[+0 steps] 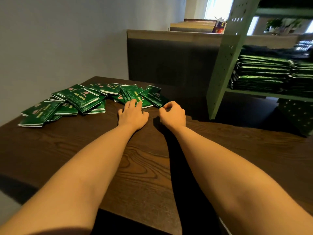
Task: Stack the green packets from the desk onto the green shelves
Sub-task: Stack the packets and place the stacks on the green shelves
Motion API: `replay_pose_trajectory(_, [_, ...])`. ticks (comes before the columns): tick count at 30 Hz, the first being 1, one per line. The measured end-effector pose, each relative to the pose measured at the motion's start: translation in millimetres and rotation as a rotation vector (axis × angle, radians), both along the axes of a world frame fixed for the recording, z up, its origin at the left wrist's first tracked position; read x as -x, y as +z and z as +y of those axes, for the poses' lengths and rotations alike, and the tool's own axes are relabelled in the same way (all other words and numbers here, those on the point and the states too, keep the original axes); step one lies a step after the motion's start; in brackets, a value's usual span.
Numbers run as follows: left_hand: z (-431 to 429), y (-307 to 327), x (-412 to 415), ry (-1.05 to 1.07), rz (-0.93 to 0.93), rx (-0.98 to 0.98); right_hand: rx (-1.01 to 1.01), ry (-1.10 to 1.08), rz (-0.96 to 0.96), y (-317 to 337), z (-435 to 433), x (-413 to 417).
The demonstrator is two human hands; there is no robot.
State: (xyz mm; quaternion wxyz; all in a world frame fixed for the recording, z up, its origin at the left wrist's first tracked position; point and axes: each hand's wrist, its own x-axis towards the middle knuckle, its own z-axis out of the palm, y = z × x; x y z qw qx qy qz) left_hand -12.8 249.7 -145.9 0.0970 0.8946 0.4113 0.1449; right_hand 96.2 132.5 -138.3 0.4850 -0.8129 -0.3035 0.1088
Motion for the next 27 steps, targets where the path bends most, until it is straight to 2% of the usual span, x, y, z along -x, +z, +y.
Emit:
replay_pose_trajectory(2, [-6.7,-1.6,6.0,0.037,-0.050,-0.005,0.003,-0.002,-0.018,-0.1,2.3,-0.3])
replay_pose_trajectory(8, [-6.9,-1.5,12.3,0.133,-0.365,-0.072,0.012,-0.015,-0.063,-4.7,9.0,-3.4])
replay_pose_trajectory(11, [-2.3,0.1,10.7,0.263,-0.354,0.019,0.024,-0.013,-0.075,-4.6,10.0,-3.7])
replay_pose_trajectory(14, [0.9,-2.3,11.7,0.216,-0.347,0.079,0.048,0.001,-0.089,-7.1,8.1,-1.8])
replay_pose_trajectory(16, [0.3,-0.9,17.0,0.180,-0.462,0.135,0.056,0.023,-0.095,-6.7,6.5,1.0])
replay_pose_trajectory(22, [-7.8,11.7,27.5,0.158,-0.963,0.428,0.053,0.055,-0.107,-1.1,2.5,5.6])
replay_pose_trajectory(25, [-10.9,17.8,31.1,0.204,-1.101,0.528,0.089,0.056,-0.132,2.2,0.6,4.0])
replay_pose_trajectory(27, [-15.3,20.3,38.4,0.217,-1.127,0.589,0.107,0.084,-0.119,3.9,0.0,6.3])
